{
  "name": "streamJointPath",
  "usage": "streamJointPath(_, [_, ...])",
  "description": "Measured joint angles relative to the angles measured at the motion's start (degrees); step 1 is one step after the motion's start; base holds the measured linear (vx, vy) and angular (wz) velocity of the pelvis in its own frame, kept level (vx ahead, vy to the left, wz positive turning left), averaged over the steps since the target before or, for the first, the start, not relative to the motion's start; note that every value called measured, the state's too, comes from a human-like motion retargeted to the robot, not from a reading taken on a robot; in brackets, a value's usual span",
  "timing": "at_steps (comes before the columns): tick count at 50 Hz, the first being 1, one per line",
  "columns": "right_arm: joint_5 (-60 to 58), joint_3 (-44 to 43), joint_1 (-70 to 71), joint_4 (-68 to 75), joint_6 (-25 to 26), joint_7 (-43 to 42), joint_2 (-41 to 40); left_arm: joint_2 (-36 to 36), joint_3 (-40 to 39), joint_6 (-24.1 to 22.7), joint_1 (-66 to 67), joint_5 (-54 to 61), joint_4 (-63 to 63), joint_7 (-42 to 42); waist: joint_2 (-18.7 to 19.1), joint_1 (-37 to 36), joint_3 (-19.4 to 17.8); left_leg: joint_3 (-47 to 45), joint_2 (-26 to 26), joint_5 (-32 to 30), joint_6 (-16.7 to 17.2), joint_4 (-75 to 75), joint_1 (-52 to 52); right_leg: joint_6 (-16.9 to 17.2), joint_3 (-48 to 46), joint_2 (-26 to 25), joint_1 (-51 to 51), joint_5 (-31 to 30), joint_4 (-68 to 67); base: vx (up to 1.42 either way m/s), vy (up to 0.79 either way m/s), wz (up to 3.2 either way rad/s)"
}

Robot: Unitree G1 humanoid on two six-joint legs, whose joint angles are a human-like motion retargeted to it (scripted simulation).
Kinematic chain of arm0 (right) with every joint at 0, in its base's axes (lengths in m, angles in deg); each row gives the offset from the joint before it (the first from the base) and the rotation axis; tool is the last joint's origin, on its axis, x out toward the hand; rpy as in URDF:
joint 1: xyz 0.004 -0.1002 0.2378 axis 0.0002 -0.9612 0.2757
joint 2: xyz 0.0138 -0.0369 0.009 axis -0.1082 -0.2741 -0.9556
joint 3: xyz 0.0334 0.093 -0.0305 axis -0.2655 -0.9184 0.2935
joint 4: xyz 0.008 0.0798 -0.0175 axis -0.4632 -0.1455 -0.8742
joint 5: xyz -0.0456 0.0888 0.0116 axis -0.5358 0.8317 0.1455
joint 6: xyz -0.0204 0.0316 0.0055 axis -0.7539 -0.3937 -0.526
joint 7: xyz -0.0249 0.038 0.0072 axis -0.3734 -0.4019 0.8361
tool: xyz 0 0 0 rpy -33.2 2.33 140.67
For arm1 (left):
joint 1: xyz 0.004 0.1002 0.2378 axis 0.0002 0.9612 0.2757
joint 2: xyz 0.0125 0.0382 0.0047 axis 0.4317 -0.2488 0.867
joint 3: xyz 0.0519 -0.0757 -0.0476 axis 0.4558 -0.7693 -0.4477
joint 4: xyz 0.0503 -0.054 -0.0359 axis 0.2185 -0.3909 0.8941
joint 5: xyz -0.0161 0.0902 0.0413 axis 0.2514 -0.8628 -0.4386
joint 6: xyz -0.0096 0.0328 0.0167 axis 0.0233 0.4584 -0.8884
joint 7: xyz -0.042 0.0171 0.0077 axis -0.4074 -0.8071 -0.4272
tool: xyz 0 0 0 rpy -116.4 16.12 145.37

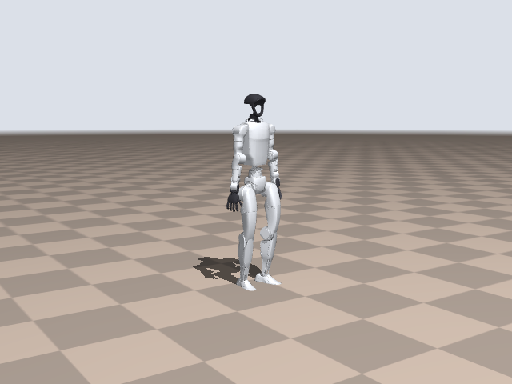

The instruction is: Upper body actions

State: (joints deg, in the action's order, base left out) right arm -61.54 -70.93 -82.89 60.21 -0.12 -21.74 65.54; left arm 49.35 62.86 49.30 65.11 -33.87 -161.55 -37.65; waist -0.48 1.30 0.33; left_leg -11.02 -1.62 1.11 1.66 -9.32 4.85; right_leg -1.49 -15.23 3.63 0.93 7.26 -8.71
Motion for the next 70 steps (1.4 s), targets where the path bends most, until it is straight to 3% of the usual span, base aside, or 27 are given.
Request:
streamJointPath(6, [-0.86, -3.75, -0.81, -0.08, 0.11, -0.04, 2.5, -1.69, 1.98, -0.93, -1.43, 2.0, 1.02, 1.1, 0.5, -5.38, -1.29, 7.69, -2.09, -5.36, 0.67, 1.55, 4.23, 0.37, -10.08, 1.47, -1.45, 1.08, 1.55, -0.19, -0.03, 1.89])
streamJointPath(12, [-0.65, -6.56, -1.38, 0.79, 1.1, -0.1, 5.35, -2.12, 2.12, -1.54, 0.41, 0.67, 0.69, 1.34, -0.02, -5.17, 0.28, -23.84, 3.17, -0.79, -1.73, 4.36, 2.83, 1.49, -24.34, 4.67, -3.35, 1.69, 4.03, -0.12, 0.12, 2.51])
streamJointPath(14, [-0.04, -7.21, -1.41, 0.62, 1.41, 0.75, 5.93, -1.74, 1.73, -1.46, 1.14, 0.66, -0.39, 2.54, -0.37, -4.84, 0.64, -30.58, 3.79, -0.08, -2.79, 4.87, 1.71, 2.04, -29.02, 5.62, -4.35, 1.67, 4.98, -0.07, 0.16, 2.46])
streamJointPath(20, [-0.14, -8.12, -1.78, -1.75, 1.63, 2.6, 6.34, 0.32, -0.65, 0.39, 3.13, 1.67, -5.45, 3.91, -1.03, -6.32, 2.68, -33.79, 4.61, 0.36, -4.6, 3.87, 0.44, 3.54, -38.8, 6.71, -6.21, 1.83, 7.05, 0.03, 0.17, 1.93])
streamJointPath(27, [-1.33, -6.36, -0.98, -5.23, 0.52, 4.44, 5.1, 1.41, -3.73, 1.43, 6.91, 4.24, -7.65, 4.84, -1.51, -5.64, 5.11, -49.21, 3.79, 2.11, -7.2, 3.6, -5.85, 6.03, -50.53, 6.18, -8.63, 2.51, 8.19, 0.14, 0.18, 1.74])
streamJointPath(30, [-1.34, -5.94, -1.05, -6.73, -0.2, 5.72, 4.3, 1.42, -5.04, 1.36, 8.37, 3.72, -8.5, 4.98, -0.46, -6.19, 6.49, -48.65, 2.12, 2.47, -5.96, 6.27, -6.04, 7.53, -55.59, 3.92, -10.36, 2.57, 8.88, 0.3, 0.2, 1.31])
streamJointPath(32, [-1.24, -5.86, -1.26, -6.98, -0.3, 5.85, 3.93, 1.24, -5.35, 1.39, 8.95, 3.41, -9.3, 4.92, -0.18, -7.23, 7.04, -41.66, 0.85, 1.86, -6.75, 7.94, -4.74, 8.17, -57.26, 3.57, -11.15, 2.37, 8.68, 0.32, 0.21, 0.78])
streamJointPath(36, [-0.71, -4.83, -0.74, -7.46, 0.48, 4.59, 2.92, 1.17, -4.85, 1.84, 8.11, 3.84, -10.69, 5.08, -0.86, -9.63, 5.75, -37.44, -0.15, 2.23, -8.19, 7.62, -3.62, 8.56, -59.96, 4.73, -13.21, 0.68, 7.16, 0.26, 0.2, 0.79])
streamJointPath(39, [-3.25, -3.63, -0.7, -8.49, 0.24, 4.11, 2.97, 0.72, -3.71, 1.79, 7.09, 3.66, -10.0, 4.49, 0.35, -9.59, 4.64, -34.57, 0.34, 2.65, -9.26, 7.08, -3.58, 7.52, -62.48, 5.43, -15.13, -3.37, 4.12, 0.26, 0.2, 1.3])
streamJointPath(41, [-6.3, -2.85, -1.15, -9.35, 0.4, 3.56, 3.26, 0.0, -3.2, 1.76, 6.59, 3.06, -9.08, 3.85, 2.43, -8.92, 4.57, -32.04, 2.28, 2.75, -9.61, 6.29, -3.13, 4.86, -63.63, 5.57, -15.88, -7.99, 0.7, 0.26, 0.18, 1.38])
streamJointPath(43, [-8.35, -1.91, -1.29, -9.97, 0.45, 2.24, 3.63, -0.9, -2.81, 1.43, 6.04, 2.81, -7.67, 3.41, 5.61, -7.91, 4.11, -29.19, 5.67, 2.97, -9.58, 5.04, -2.67, 0.27, -61.89, 6.05, -15.83, -12.11, -5.0, 0.2, 0.14, 1.23])
streamJointPath(45, [-8.85, -0.75, -0.97, -10.15, 0.43, 0.96, 4.05, -1.68, -2.32, 0.89, 5.55, 2.68, -5.86, 2.74, 7.83, -7.57, 2.91, -27.48, 7.99, 3.38, -9.6, 3.98, -2.8, -2.45, -53.14, 8.94, -13.33, -13.15, -14.2, 0.2, 0.11, 0.77])
streamJointPath(47, [-8.42, -0.38, -0.51, -9.94, 0.58, 0.54, 3.91, -1.86, -1.54, 0.48, 5.03, 1.88, -4.2, 1.72, 6.43, -7.59, 1.96, -27.38, 6.12, 3.2, -10.1, 4.58, -3.08, 1.13, -36.95, 11.66, -6.35, -10.49, -22.23, 0.15, 0.03, 0.64])
streamJointPath(50, [-6.15, -1.03, -0.21, -9.63, 0.55, 1.37, 3.01, -1.58, -0.13, 0.32, 4.22, 0.38, -2.8, 1.66, 4.26, -6.25, 1.38, -25.31, 3.75, 2.57, -10.8, 5.26, -2.36, 4.99, -18.09, 7.07, 2.0, -6.75, -24.54, 0.09, -0.06, 1.04])
streamJointPath(55, [-2.13, -1.13, -1.24, -9.76, -0.54, 2.24, 1.84, -1.7, 1.37, 0.31, 3.91, 0.68, -3.23, 2.11, 2.16, -4.36, 0.91, -20.02, 2.0, 2.45, -11.16, 4.4, -1.28, 2.5, -14.58, 3.56, 2.41, -2.68, -10.45, 0.11, -0.11, 1.01])
streamJointPath(58, [-2.12, -0.8, -1.72, -9.09, -0.75, 2.34, 1.69, -1.66, 1.67, 0.64, 3.8, 0.89, -4.09, 1.58, -0.37, -3.07, -0.16, -16.82, -1.26, 2.5, -11.41, 4.34, -2.36, 3.06, -7.8, 1.81, 2.55, -0.89, -0.98, 0.11, -0.1, 1.11])
streamJointPath(60, [-2.68, -0.6, -1.75, -8.08, -0.82, 2.53, 1.51, -1.27, 1.79, 0.8, 3.27, 1.08, -5.12, 1.88, -1.45, -2.71, -1.36, -14.61, -2.48, 2.45, -11.22, 4.43, -4.07, 0.81, -6.54, 1.78, 2.24, -7.13, 4.18, 0.13, -0.09, 0.91])
streamJointPath(61, [-3.18, -0.4, -2.18, -7.5, -0.82, 2.63, 1.48, -1.1, 1.82, 0.93, 3.38, 1.0, -5.61, 2.01, -1.95, -3.47, -1.15, -14.43, -2.85, 2.42, -11.0, 4.52, -4.61, 1.38, -4.45, 1.6, 1.36, -5.75, 3.99, 0.2, -0.07, 0.52])
streamJointPath(62, [-3.73, -0.43, -2.5, -6.9, -0.75, 2.87, 1.46, -0.92, 1.95, 1.12, 3.32, 0.84, -6.17, 2.12, -2.26, -4.25, -0.97, -14.06, -3.1, 2.38, -10.81, 4.6, -5.05, 1.93, -5.61, 1.91, 0.54, -5.03, 3.89, 0.21, -0.07, 0.38])
streamJointPath(63, [-4.4, -0.94, -2.61, -6.25, -0.55, 3.4, 1.47, -0.73, 2.26, 1.42, 2.92, 0.55, -6.9, 2.16, -2.19, -5.07, -0.86, -13.33, -3.11, 2.32, -10.71, 4.65, -5.3, 2.44, -13.29, 3.18, -0.13, -5.65, 3.95, 0.13, -0.07, 0.27])
streamJointPath(65, [-5.52, -2.06, -2.43, -5.34, 0.08, 4.18, 1.71, -1.1, 2.41, 1.91, 2.02, 0.33, -8.58, 3.38, -1.67, -8.84, -0.48, -14.05, -2.55, 2.41, -10.37, 4.8, -5.4, 3.18, -9.22, 2.62, -0.13, -5.45, 4.37, 0.03, -0.03, -0.01])
streamJointPath(70, [-5.83, -2.01, -2.22, -5.03, 0.35, 3.48, 2.08, -2.23, 2.13, 0.89, 2.26, 3.77, -10.53, 4.52, -0.53, -8.19, 1.22, -11.59, -2.59, 1.71, -10.6, 5.8, -5.26, 3.14, -13.27, 1.18, -2.05, -5.81, 7.1, 0.06, -0.05, 0.36])
